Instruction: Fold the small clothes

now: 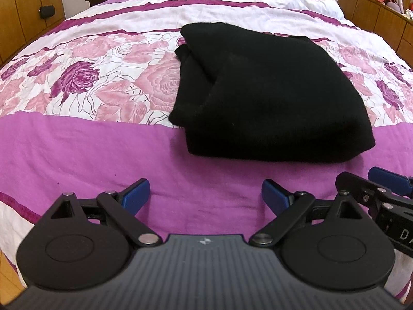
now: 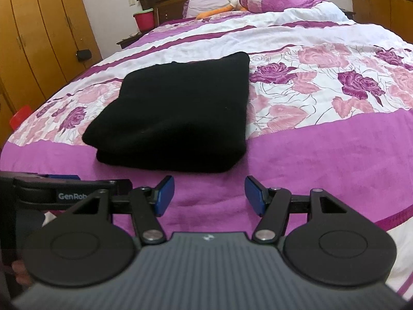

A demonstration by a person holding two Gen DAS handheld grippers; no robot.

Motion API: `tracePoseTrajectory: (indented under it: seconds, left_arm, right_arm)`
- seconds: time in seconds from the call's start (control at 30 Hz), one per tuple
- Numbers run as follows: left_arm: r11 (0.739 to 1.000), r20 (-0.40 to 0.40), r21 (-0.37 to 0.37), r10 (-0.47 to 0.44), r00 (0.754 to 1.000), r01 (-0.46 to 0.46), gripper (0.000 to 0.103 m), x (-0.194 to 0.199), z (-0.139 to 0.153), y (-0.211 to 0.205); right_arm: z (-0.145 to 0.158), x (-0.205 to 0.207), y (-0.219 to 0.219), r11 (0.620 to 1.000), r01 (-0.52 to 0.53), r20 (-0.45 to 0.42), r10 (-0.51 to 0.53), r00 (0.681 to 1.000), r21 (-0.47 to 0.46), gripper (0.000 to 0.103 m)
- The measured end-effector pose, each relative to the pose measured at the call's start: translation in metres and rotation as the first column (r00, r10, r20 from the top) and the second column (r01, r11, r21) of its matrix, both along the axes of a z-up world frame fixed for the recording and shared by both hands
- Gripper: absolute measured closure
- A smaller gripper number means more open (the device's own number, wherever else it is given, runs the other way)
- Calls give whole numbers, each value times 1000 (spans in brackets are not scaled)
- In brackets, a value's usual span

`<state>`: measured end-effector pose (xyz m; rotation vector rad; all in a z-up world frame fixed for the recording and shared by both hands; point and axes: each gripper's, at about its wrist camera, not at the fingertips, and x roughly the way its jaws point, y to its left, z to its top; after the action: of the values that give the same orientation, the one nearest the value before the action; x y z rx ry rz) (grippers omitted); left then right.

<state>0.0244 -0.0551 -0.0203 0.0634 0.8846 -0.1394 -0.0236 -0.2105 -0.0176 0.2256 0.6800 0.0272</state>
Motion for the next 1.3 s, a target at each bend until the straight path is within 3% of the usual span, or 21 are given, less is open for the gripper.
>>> tracePoseTrajectory:
  seconds: [1.3]
  left_arm:
    - [1000,20,23,-5,1000,4,7,-5,-1,-1]
  right_arm:
    - [-2,-1,3,1000,2,-8,-2,1000,7,41]
